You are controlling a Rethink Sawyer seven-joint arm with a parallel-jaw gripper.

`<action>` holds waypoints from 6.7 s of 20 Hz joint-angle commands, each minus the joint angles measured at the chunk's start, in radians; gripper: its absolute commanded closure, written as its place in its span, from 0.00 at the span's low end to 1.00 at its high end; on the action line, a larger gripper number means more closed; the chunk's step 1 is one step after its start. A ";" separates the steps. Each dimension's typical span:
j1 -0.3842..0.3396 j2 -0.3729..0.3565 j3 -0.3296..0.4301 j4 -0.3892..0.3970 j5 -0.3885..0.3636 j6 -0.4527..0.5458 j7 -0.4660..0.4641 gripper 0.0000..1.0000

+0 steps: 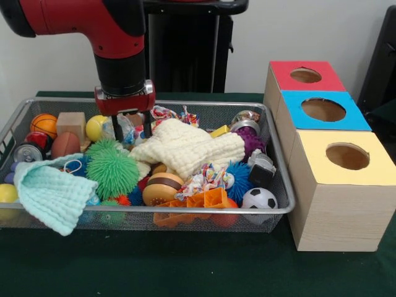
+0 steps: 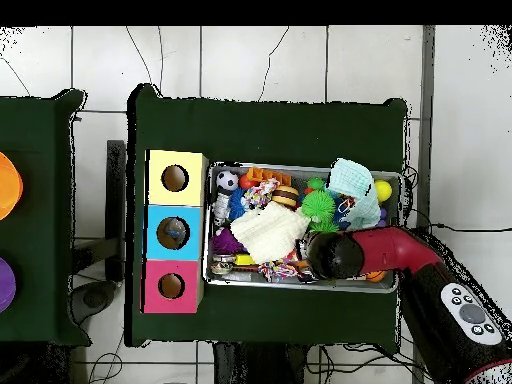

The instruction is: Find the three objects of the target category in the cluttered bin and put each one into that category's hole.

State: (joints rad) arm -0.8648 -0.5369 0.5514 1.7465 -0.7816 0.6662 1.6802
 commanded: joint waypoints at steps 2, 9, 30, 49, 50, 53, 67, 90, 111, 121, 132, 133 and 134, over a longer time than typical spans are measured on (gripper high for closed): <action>-0.012 0.056 -0.023 -0.091 -0.068 0.019 -0.151 0.00; -0.023 0.087 -0.033 -0.095 -0.096 -0.008 -0.166 0.00; -0.078 0.090 0.008 -0.062 -0.090 -0.003 -0.199 0.00; -0.162 0.072 0.067 0.016 -0.083 0.002 -0.228 0.00; -0.164 0.074 0.069 0.017 -0.085 0.001 -0.227 0.00; -0.167 0.079 0.072 0.018 -0.091 -0.001 -0.223 0.00; -0.259 -0.162 0.160 0.150 0.037 0.145 -0.323 0.00; -0.269 -0.047 0.158 0.115 -0.050 0.102 -0.280 0.00; -0.266 0.079 0.126 0.073 -0.135 0.011 -0.230 0.00; -0.262 0.140 0.102 0.040 -0.183 -0.041 -0.211 0.00; -0.247 0.079 0.092 0.083 -0.156 -0.065 -0.142 0.00; -0.242 0.077 0.088 0.082 -0.156 -0.071 -0.133 0.00; -0.239 0.083 0.085 0.080 -0.155 -0.082 -0.119 0.00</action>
State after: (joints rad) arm -1.1469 -0.5089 0.6636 1.8449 -0.8388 0.6218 1.6802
